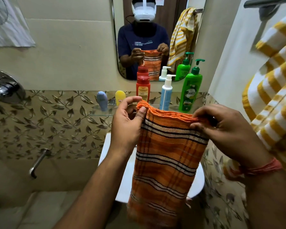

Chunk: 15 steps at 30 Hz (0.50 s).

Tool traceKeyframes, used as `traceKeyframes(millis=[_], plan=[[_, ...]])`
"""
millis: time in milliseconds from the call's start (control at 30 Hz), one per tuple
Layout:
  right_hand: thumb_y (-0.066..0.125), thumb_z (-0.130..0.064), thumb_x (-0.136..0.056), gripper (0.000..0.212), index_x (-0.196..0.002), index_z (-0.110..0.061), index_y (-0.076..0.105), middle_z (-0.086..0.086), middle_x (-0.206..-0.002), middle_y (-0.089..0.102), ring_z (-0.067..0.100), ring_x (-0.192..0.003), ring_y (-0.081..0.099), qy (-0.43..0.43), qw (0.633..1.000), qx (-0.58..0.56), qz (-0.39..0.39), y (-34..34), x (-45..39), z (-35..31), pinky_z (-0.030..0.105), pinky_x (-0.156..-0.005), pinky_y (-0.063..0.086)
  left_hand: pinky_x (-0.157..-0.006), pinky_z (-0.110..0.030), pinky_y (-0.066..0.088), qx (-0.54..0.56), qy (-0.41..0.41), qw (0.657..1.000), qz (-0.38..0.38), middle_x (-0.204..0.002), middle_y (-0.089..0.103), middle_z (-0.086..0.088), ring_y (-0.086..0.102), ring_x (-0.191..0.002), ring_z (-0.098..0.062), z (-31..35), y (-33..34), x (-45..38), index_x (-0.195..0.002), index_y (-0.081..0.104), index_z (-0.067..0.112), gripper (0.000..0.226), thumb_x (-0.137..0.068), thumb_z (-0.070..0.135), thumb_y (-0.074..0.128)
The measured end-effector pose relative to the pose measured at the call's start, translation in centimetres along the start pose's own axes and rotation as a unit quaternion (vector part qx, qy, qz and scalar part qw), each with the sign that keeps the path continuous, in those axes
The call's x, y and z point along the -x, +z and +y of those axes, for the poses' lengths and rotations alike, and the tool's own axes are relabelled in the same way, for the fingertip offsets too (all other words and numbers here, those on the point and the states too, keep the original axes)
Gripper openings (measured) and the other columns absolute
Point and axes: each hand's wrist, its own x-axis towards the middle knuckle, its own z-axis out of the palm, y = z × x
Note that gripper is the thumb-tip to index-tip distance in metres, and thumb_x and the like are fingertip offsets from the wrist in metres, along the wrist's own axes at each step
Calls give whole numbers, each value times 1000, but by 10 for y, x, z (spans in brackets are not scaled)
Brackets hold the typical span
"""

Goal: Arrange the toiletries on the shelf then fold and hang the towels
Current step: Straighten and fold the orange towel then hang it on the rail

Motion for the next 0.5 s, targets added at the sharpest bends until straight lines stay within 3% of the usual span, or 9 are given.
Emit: traceKeyframes(millis=[100, 200, 267, 400, 500], plan=[[77, -11, -80, 17, -88, -22, 67, -8, -97, 56, 6, -95, 57, 16, 1000, -8, 3, -5, 2, 8, 19, -79, 50, -77, -23, 58, -4, 50, 999, -9, -103, 75, -1, 73, -96, -12, 10, -1, 8, -117, 62, 22, 25, -96, 9, 63], [73, -17, -78, 11, -86, -18, 66, 4, -112, 55, 14, -113, 57, 22, 991, -121, 50, -9, 2, 4, 23, -91, 52, -72, -19, 56, -7, 114, 993, -2, -98, 73, 4, 71, -88, -8, 24, -2, 14, -112, 62, 24, 24, -94, 8, 64], [68, -19, -78, 9, -87, -20, 66, 10, -110, 62, 15, -108, 61, 12, 978, -198, 63, -10, 2, -1, 23, -91, 53, -69, -20, 56, -2, 146, 989, 11, -100, 71, 2, 70, -87, -11, 30, -2, 17, -112, 61, 23, 24, -95, 7, 64], [66, -16, -82, 22, -89, -37, 70, -9, -93, 71, 15, -92, 68, -35, 930, -360, 73, -10, 5, -17, 28, -82, 57, -74, -24, 55, 14, 237, 971, 35, -99, 70, 4, 69, -89, -16, 42, -2, 21, -110, 59, 24, 24, -95, 5, 63], [64, -11, -84, 12, -94, -19, 65, -12, -90, 71, 11, -89, 68, -25, 904, -413, 112, -1, -2, -26, 24, -80, 56, -78, -26, 54, 23, 251, 966, 50, -99, 68, 2, 67, -91, -14, 42, -4, 12, -110, 58, 19, 21, -96, 4, 62]])
